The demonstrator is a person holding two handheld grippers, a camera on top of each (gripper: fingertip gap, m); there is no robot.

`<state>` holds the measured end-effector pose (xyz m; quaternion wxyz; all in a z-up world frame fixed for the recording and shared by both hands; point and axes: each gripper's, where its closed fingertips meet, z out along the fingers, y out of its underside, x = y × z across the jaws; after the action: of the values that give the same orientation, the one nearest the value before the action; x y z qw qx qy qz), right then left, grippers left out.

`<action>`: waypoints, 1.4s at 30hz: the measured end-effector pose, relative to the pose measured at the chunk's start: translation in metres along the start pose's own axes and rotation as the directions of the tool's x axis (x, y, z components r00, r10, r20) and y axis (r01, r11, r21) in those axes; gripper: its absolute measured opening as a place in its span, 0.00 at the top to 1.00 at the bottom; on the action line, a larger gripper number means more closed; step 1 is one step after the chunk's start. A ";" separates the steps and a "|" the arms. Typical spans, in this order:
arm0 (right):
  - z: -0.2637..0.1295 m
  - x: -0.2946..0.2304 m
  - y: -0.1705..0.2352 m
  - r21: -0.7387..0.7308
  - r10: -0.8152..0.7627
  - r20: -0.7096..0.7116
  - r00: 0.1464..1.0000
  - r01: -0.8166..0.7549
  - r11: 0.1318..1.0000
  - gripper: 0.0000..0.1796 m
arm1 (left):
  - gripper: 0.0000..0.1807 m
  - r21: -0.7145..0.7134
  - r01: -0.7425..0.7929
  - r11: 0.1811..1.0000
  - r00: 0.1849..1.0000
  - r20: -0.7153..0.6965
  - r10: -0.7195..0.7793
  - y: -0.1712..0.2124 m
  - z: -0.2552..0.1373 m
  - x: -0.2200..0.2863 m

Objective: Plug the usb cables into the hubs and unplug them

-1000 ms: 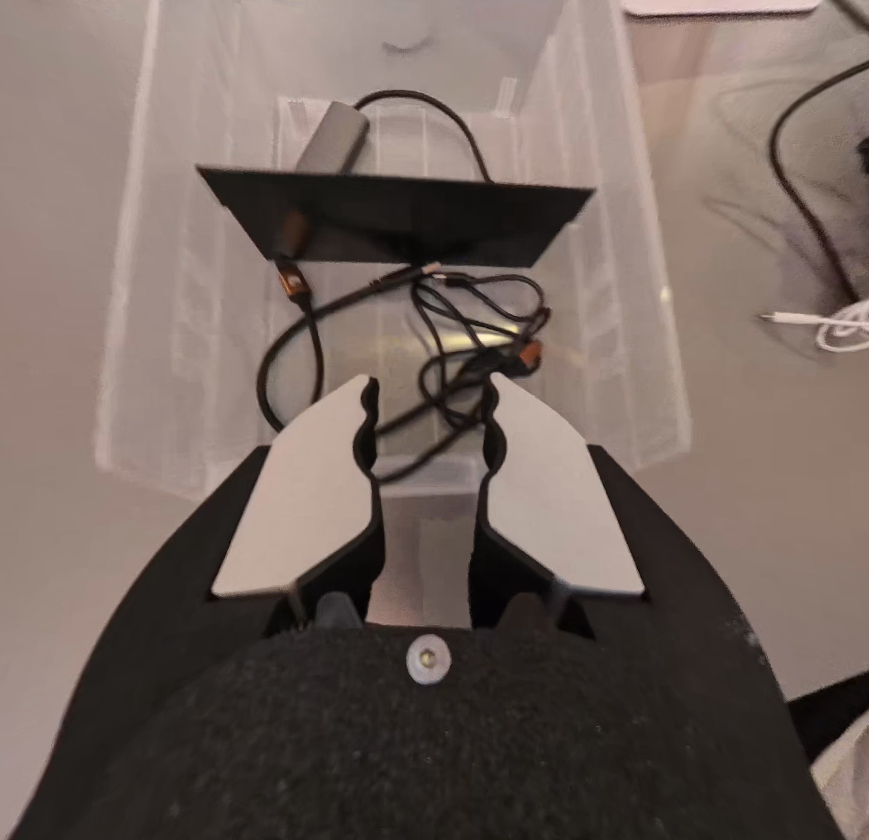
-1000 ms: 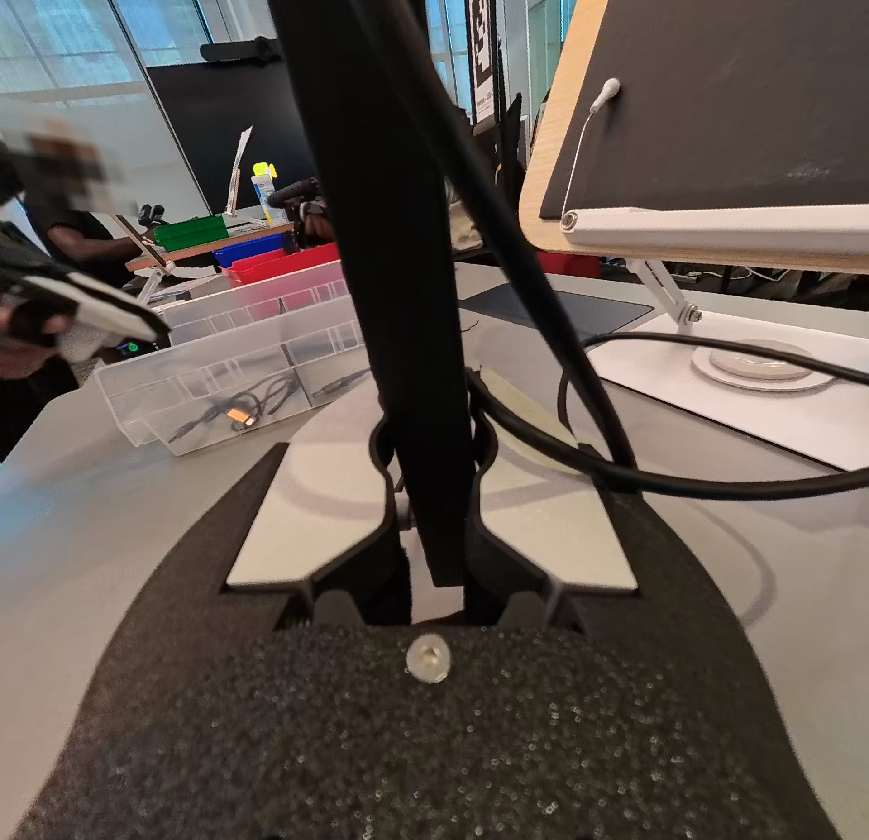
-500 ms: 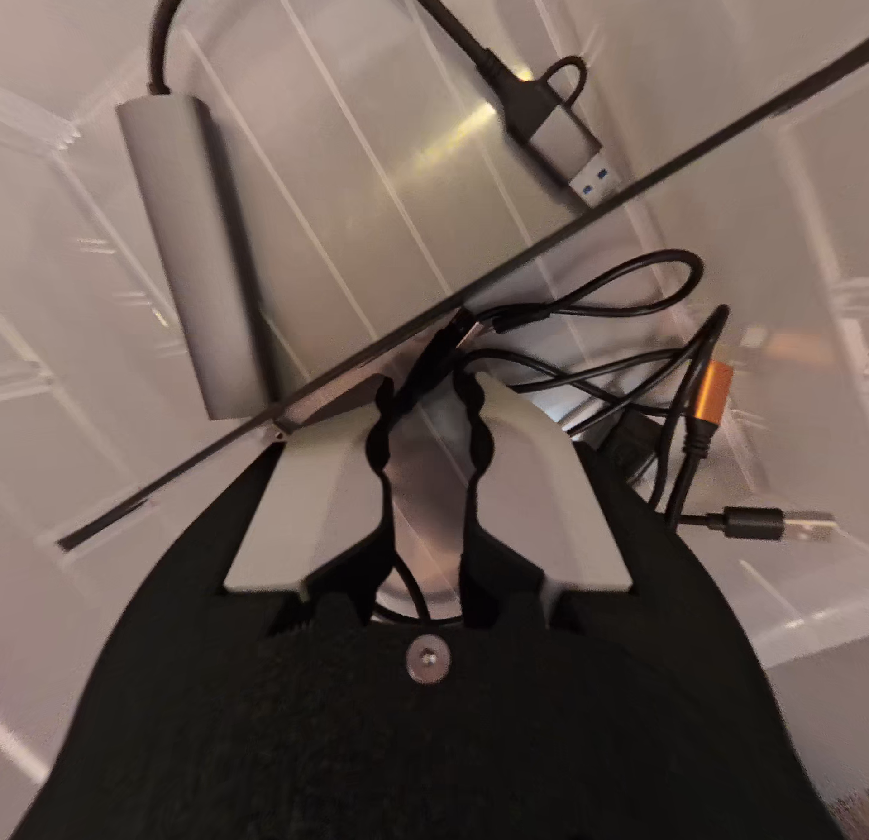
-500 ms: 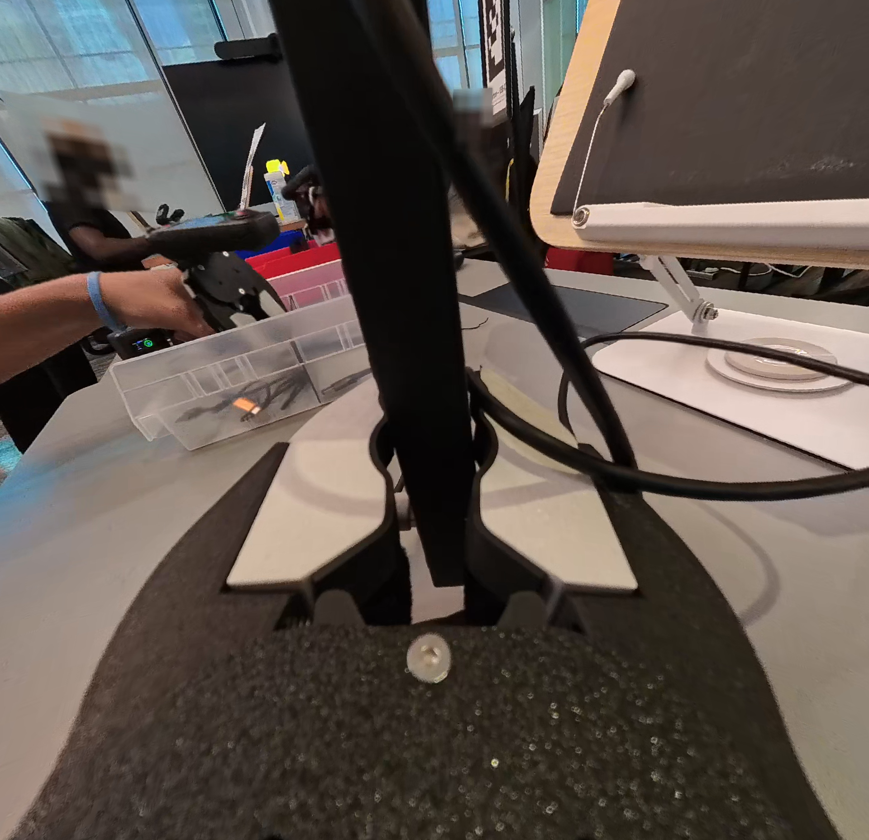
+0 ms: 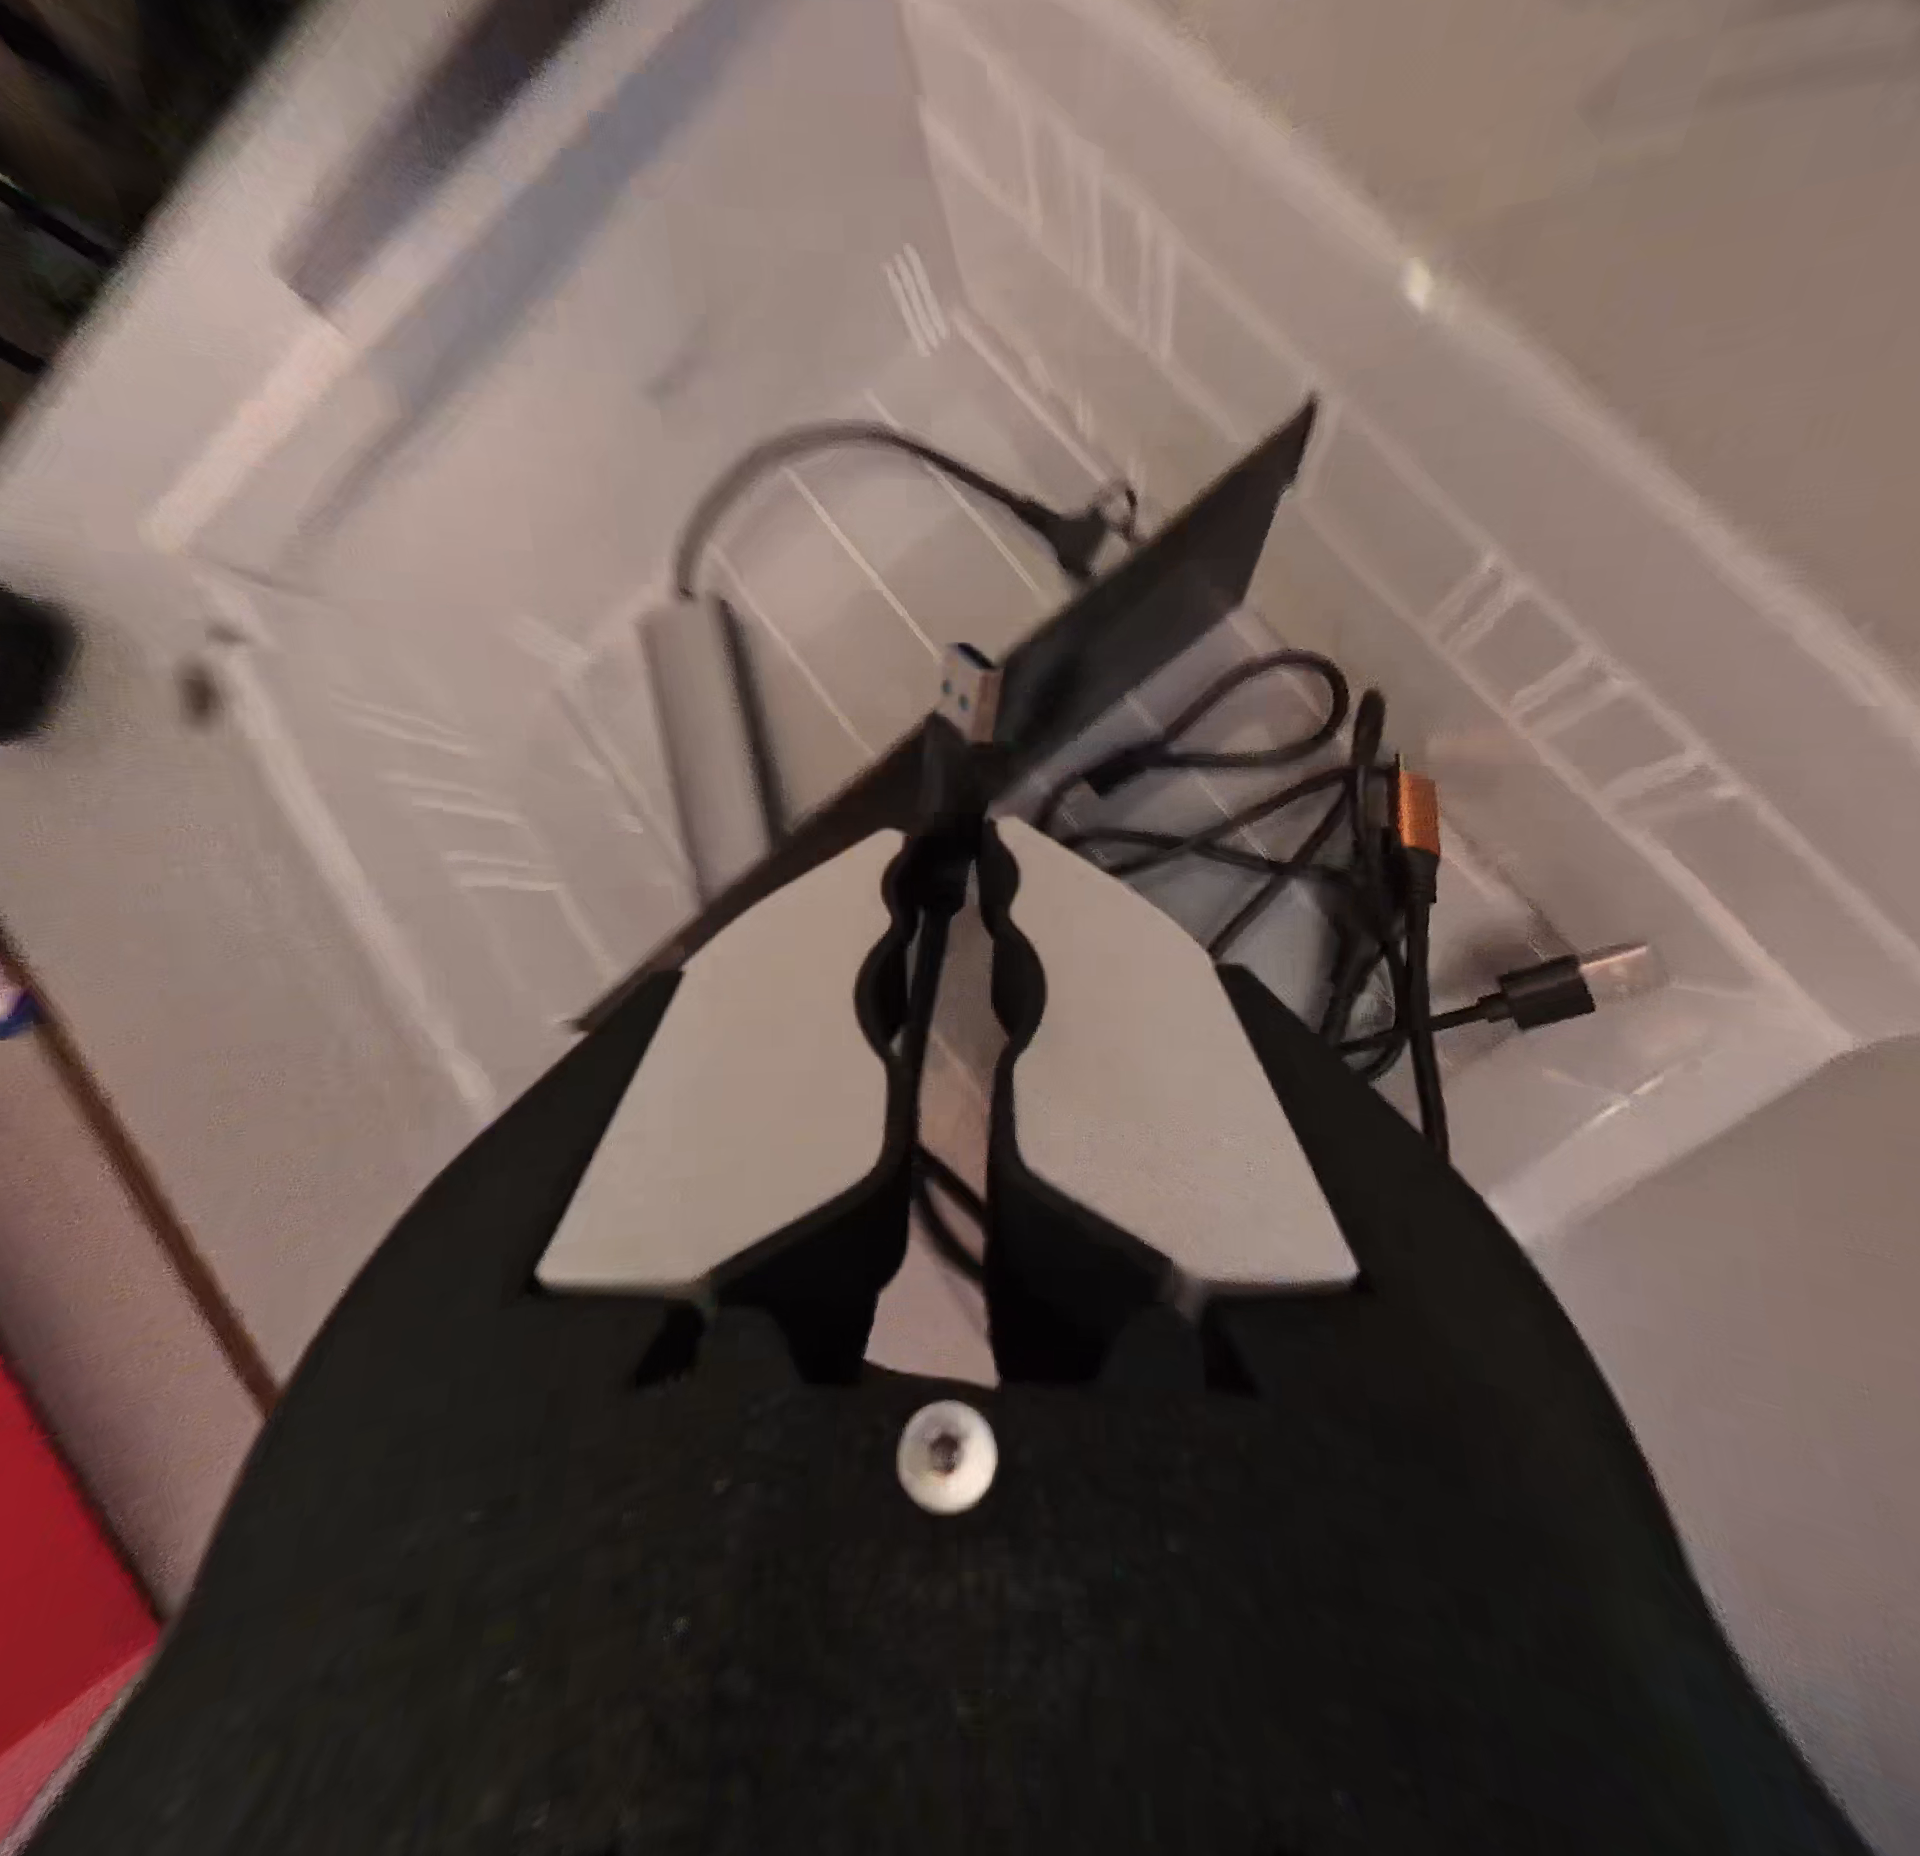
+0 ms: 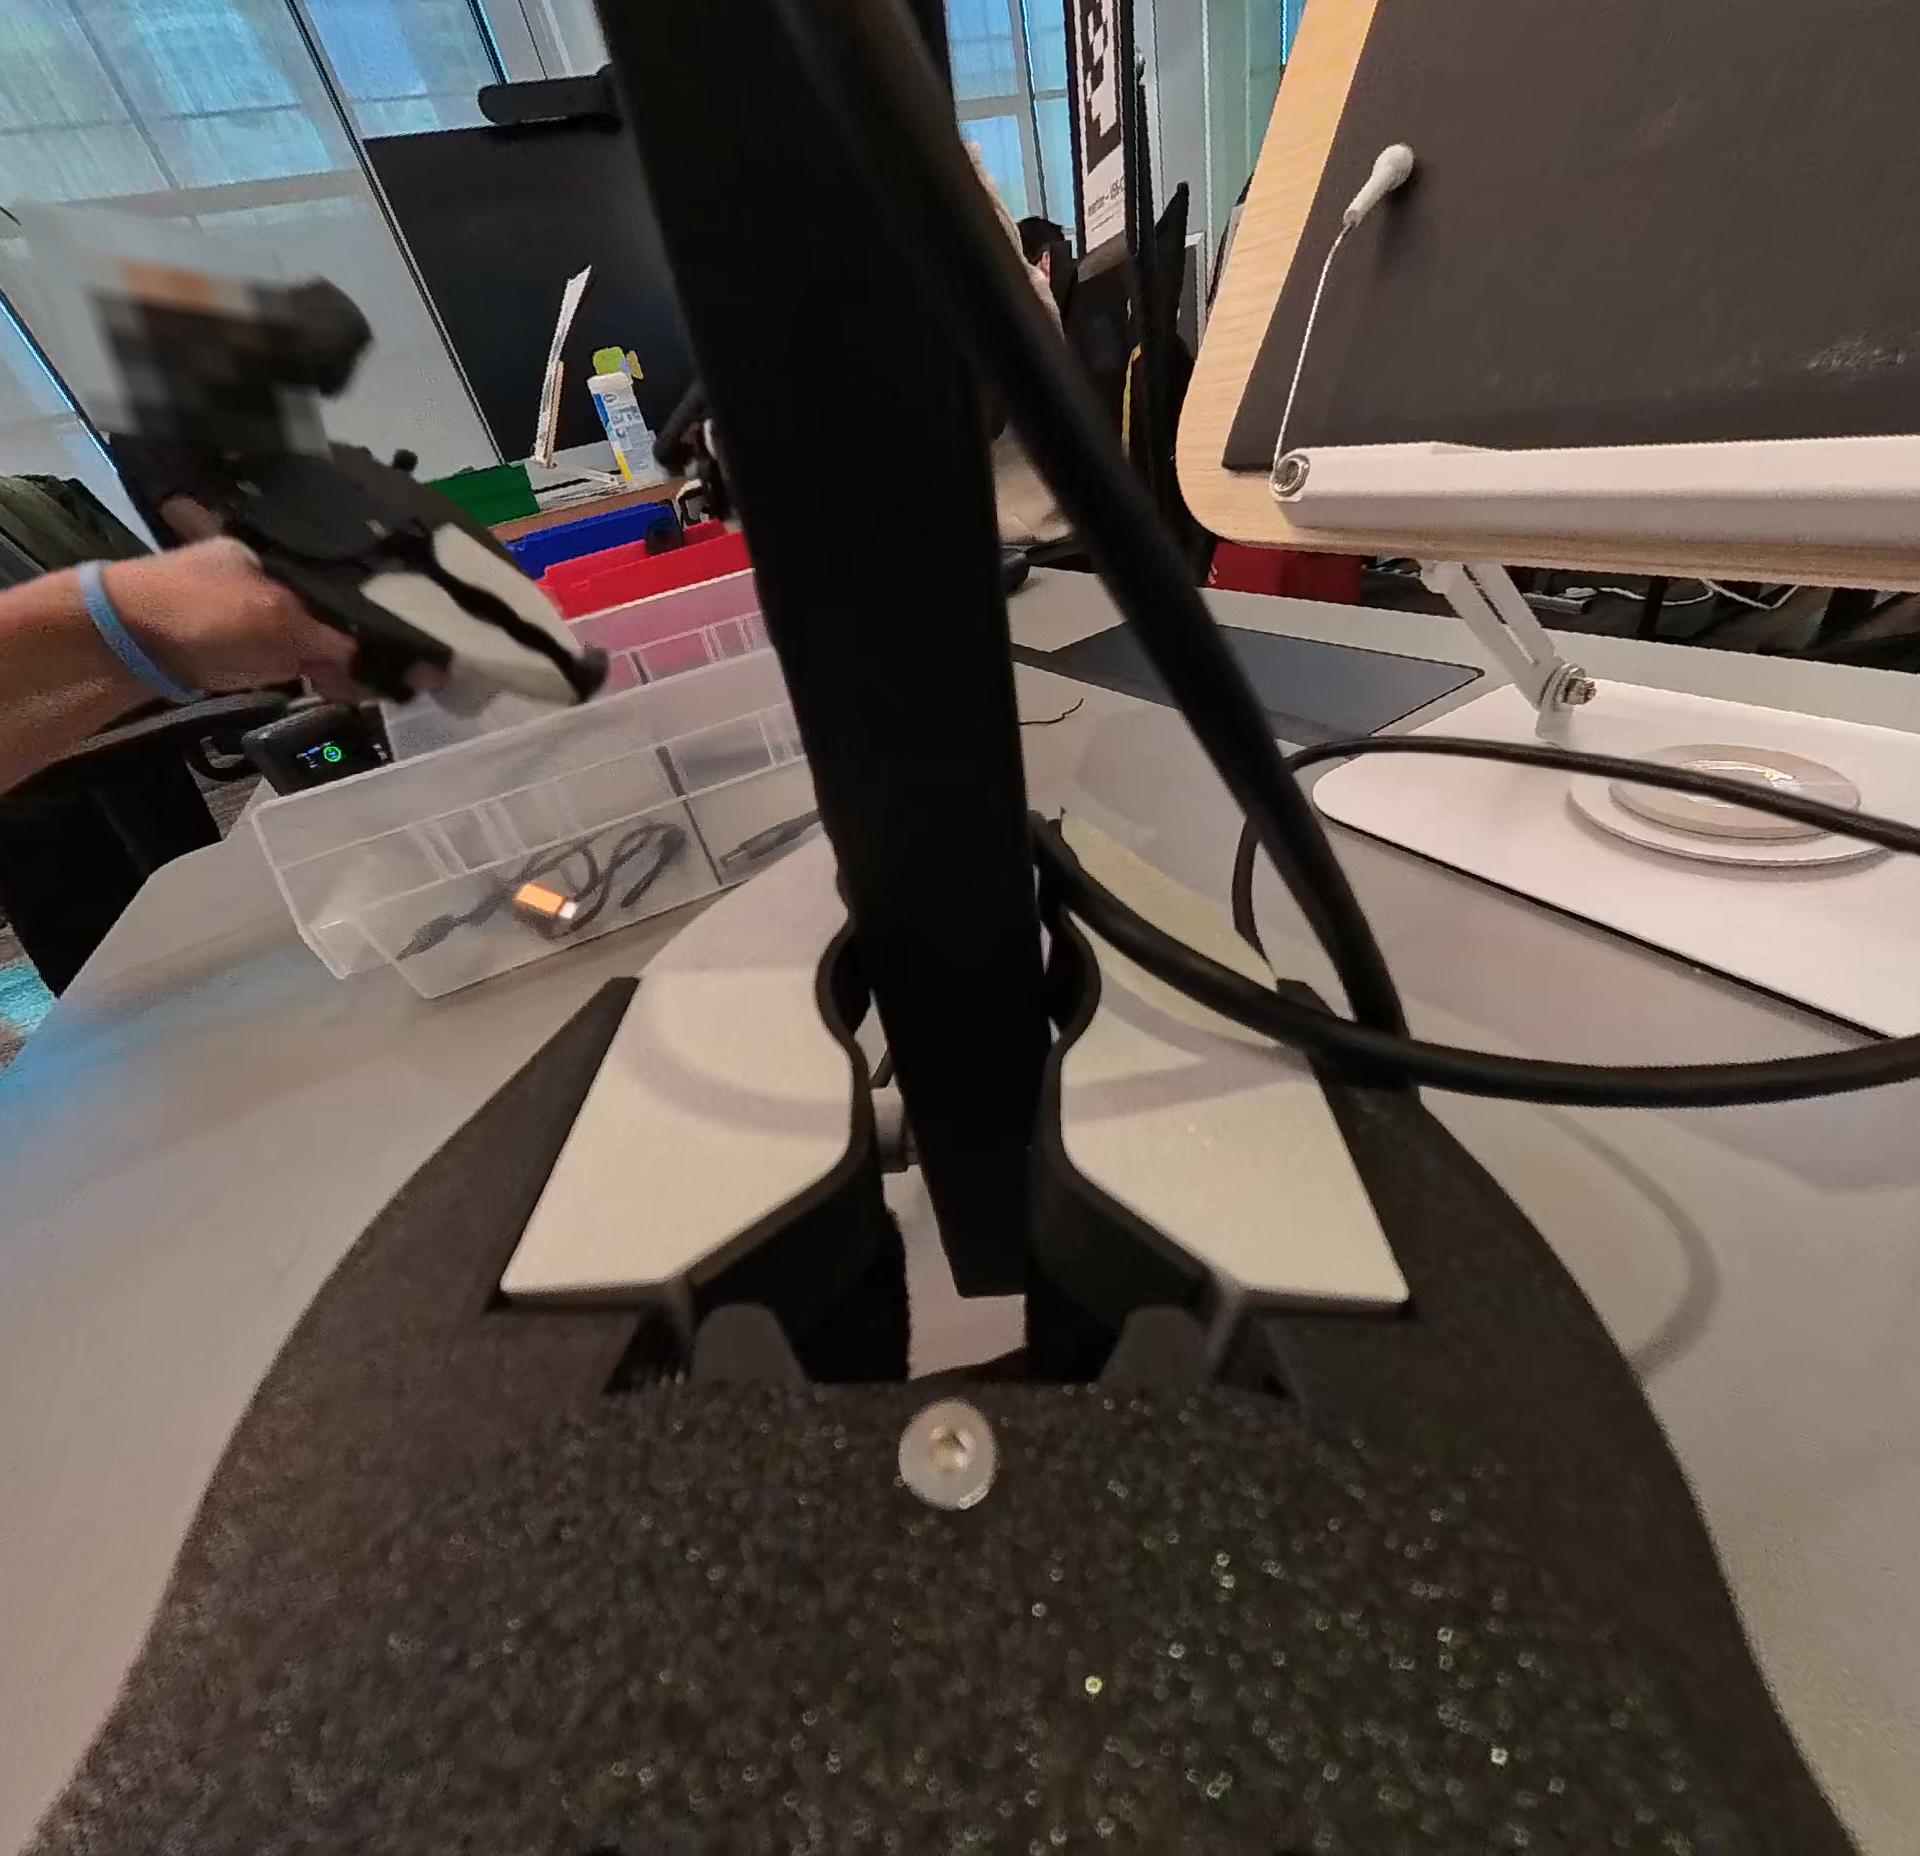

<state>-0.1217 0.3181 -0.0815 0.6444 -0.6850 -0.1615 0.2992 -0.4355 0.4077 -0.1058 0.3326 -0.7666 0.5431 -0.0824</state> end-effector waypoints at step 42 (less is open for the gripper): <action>0.000 0.001 -0.001 0.003 -0.005 -0.011 1.000 0.005 1.000 0.83 | 0.95 -0.201 0.387 0.900 0.379 -0.855 -0.354 -0.141 0.019 0.290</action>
<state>-0.1209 0.3185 -0.0812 0.6470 -0.6852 -0.1593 0.2941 -0.2015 0.1849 -0.1036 -0.0071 -0.7103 0.4481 -0.5428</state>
